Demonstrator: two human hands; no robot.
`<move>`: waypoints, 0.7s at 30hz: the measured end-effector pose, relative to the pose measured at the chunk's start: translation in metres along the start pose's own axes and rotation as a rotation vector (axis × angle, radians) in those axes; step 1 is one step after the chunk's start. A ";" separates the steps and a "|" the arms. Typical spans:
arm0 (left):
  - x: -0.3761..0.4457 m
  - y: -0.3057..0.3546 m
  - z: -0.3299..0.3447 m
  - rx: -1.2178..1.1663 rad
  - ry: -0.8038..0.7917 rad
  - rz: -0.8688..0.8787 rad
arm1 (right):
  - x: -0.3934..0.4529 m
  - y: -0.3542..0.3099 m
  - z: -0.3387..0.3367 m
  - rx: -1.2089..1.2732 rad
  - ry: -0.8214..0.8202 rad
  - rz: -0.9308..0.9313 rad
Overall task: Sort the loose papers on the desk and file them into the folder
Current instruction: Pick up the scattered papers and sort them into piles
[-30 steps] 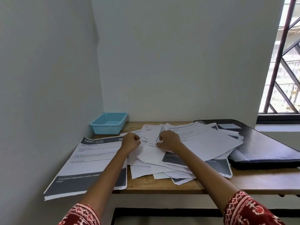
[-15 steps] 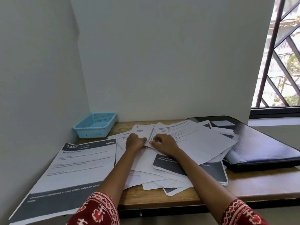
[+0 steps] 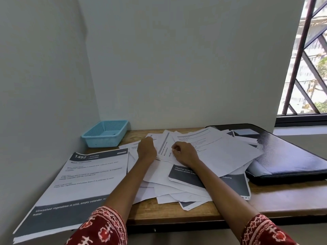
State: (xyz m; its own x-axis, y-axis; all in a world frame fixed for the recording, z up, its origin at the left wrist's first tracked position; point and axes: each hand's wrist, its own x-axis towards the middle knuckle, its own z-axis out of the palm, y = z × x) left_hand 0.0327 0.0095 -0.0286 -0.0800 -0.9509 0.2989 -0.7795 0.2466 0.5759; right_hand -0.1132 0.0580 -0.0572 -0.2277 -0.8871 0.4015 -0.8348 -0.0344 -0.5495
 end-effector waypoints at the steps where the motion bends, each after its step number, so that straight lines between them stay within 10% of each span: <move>1: 0.001 -0.001 -0.002 0.005 0.028 0.014 | 0.000 0.000 0.000 0.001 0.000 0.001; 15: 0.002 0.002 0.007 -0.005 -0.252 -0.057 | -0.001 0.000 -0.002 -0.001 0.015 0.019; 21: 0.001 0.008 0.008 -0.002 -0.054 0.037 | 0.001 0.001 -0.001 0.010 0.023 0.032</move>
State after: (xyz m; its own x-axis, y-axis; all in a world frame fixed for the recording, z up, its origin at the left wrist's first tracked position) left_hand 0.0212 0.0090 -0.0302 -0.1426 -0.9497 0.2787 -0.7741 0.2825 0.5666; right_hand -0.1145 0.0578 -0.0569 -0.2657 -0.8769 0.4006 -0.8219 -0.0112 -0.5696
